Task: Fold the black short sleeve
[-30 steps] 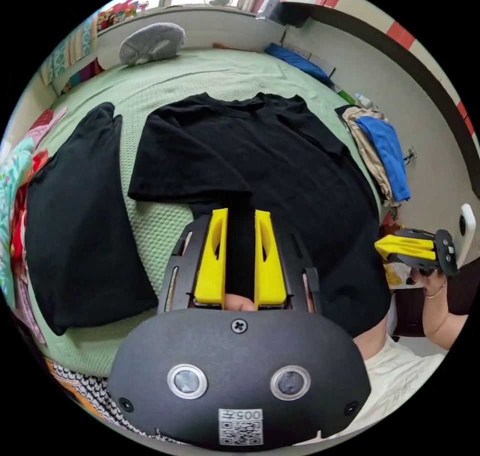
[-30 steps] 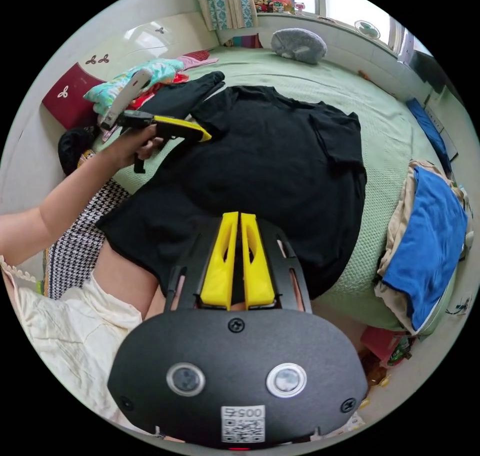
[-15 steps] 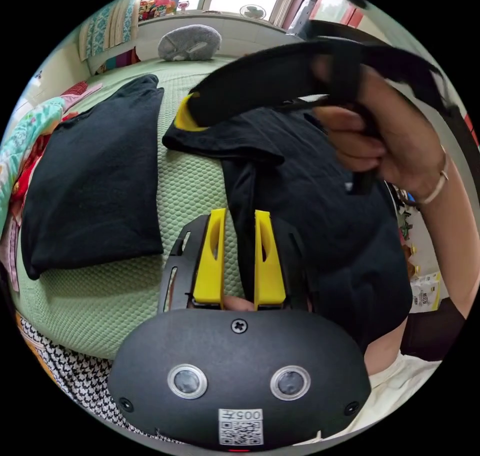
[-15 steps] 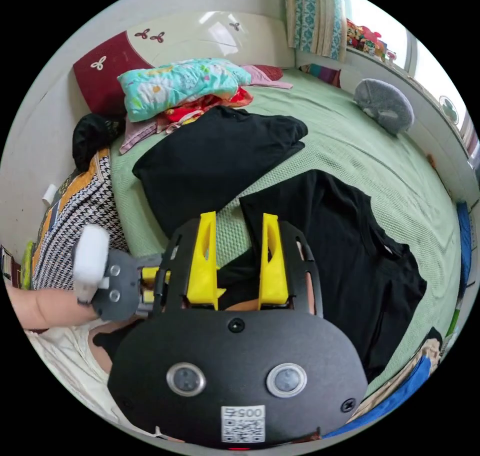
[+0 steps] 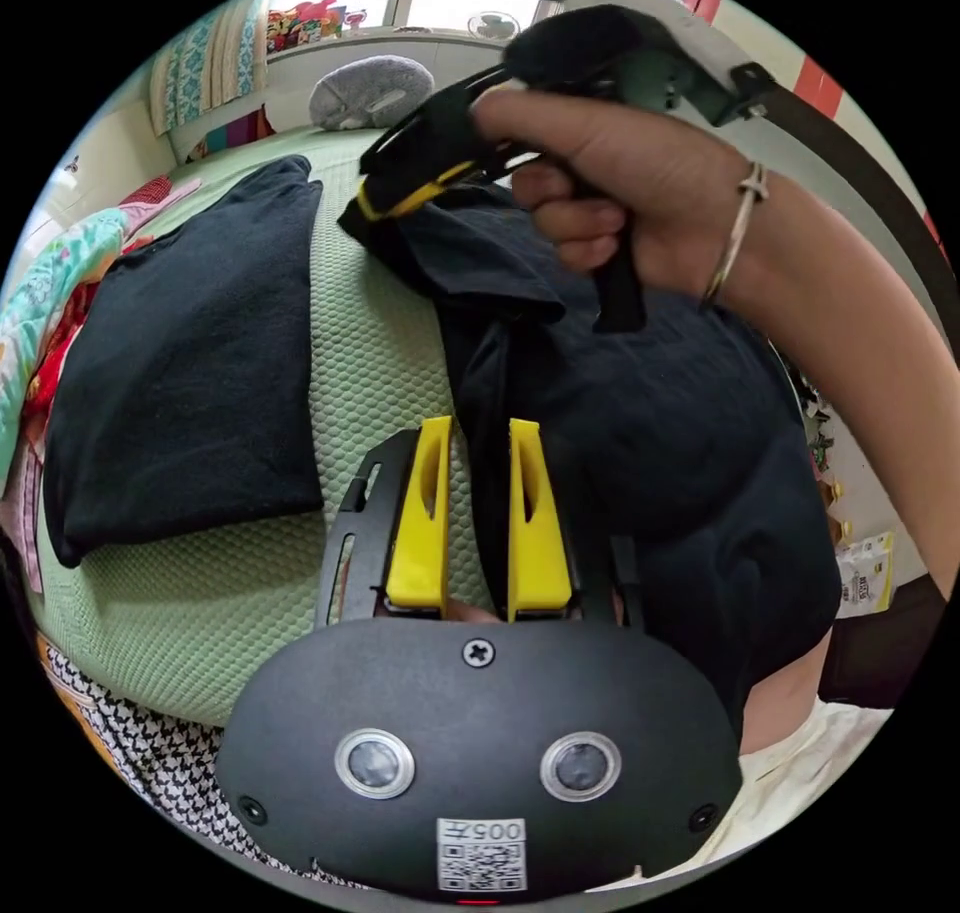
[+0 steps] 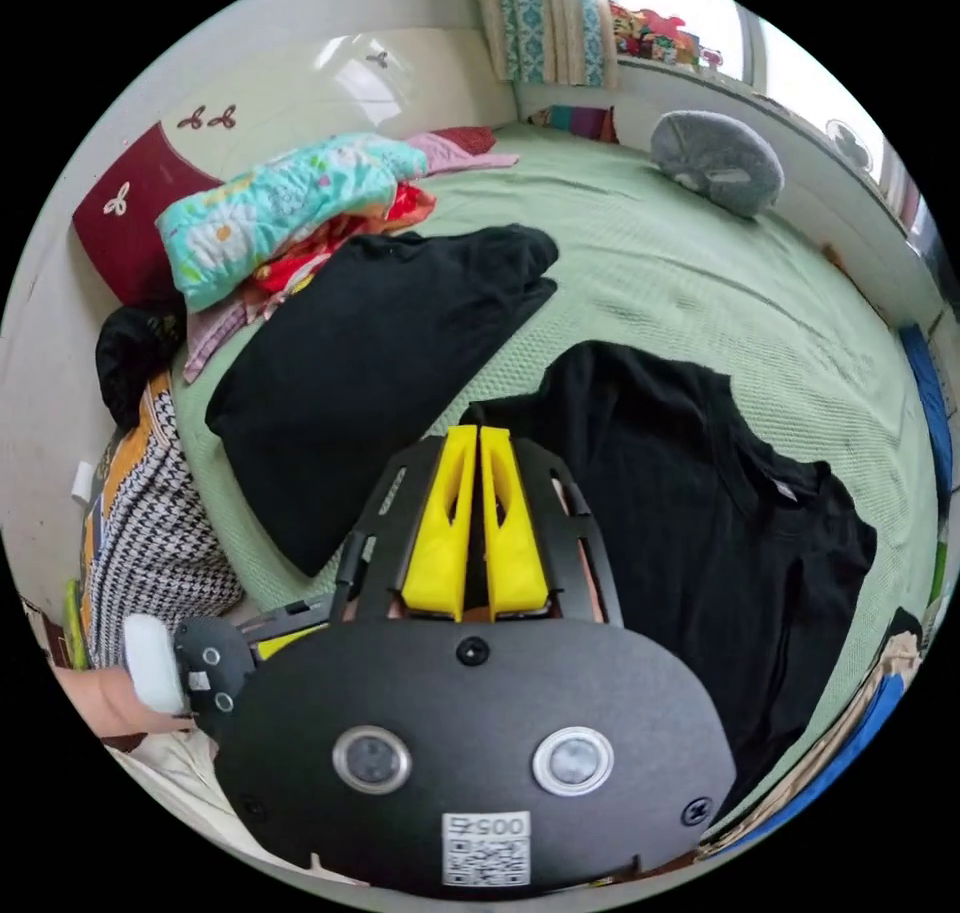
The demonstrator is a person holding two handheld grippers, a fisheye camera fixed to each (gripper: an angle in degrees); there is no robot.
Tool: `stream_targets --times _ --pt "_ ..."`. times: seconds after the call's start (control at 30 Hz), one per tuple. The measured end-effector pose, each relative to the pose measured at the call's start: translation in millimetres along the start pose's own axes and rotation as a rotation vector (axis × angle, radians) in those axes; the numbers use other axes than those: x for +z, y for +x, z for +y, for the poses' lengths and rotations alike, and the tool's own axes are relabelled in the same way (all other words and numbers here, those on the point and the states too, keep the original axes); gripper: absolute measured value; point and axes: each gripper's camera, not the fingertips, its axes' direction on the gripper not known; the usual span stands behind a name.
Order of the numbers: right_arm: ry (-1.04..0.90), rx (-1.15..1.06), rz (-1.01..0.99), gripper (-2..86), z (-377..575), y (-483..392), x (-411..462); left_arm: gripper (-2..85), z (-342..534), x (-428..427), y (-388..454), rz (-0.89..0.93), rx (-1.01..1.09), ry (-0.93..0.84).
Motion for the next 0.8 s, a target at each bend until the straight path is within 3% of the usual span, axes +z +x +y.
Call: stream_targets --times 0.1,0.37,0.5,0.63,0.8 --pt "0.072 0.088 0.065 -0.7 0.5 47.2 -33.0 9.8 -2.2 1.5 -4.2 0.012 -0.008 -0.008" --pt "-0.022 0.348 0.151 3.6 33.9 155.4 -45.3 9.7 -5.1 2.4 -10.4 0.004 -0.02 0.0" --pt "-0.017 0.27 0.056 6.9 56.5 147.1 -39.3 8.8 -14.3 -5.4 -16.6 0.035 -0.039 -0.03" --pt "-0.084 0.163 0.085 7.8 66.9 127.0 -20.0 5.6 -33.5 -19.4 -21.2 0.125 -0.074 0.037" --pt "-0.075 0.165 0.021 7.5 78.6 126.3 -15.3 6.4 -66.3 -22.8 -17.5 0.08 -0.081 0.073"
